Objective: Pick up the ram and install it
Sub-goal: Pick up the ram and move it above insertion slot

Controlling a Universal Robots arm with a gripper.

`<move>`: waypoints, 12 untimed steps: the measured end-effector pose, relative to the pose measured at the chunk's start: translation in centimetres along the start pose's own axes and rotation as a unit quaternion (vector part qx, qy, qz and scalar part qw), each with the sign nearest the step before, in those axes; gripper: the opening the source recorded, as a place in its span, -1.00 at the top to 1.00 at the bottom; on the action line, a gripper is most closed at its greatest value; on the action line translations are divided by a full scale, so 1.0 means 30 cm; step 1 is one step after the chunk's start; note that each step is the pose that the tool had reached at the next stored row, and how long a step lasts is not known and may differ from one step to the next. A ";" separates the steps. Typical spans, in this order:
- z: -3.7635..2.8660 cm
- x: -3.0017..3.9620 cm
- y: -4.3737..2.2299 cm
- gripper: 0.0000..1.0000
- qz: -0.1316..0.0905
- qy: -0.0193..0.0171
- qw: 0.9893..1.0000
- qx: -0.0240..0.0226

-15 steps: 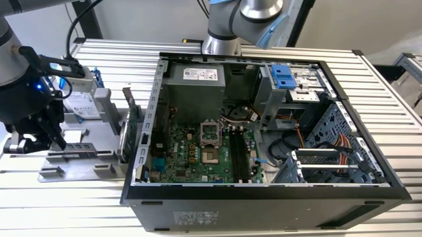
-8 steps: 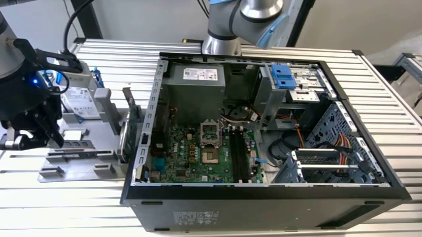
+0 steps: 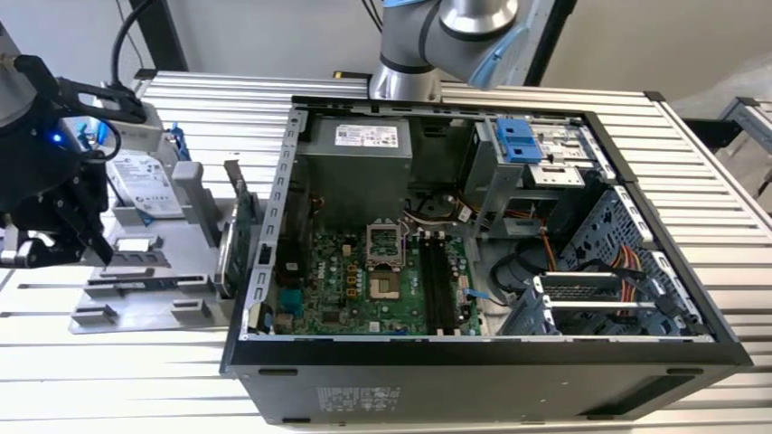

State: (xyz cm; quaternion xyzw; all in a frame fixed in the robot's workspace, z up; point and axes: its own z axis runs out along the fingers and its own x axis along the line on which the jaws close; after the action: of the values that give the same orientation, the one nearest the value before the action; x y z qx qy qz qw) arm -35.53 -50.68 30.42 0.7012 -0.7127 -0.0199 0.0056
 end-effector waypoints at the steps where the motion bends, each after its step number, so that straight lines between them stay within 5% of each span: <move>1: -0.003 0.000 0.000 1.00 0.000 0.000 1.000 0.000; 12: -0.029 -0.001 0.001 1.00 0.000 0.000 1.000 0.000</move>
State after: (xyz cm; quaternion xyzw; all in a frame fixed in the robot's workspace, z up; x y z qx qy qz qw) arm -35.53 -50.68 31.30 0.7012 -0.7127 -0.0198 0.0056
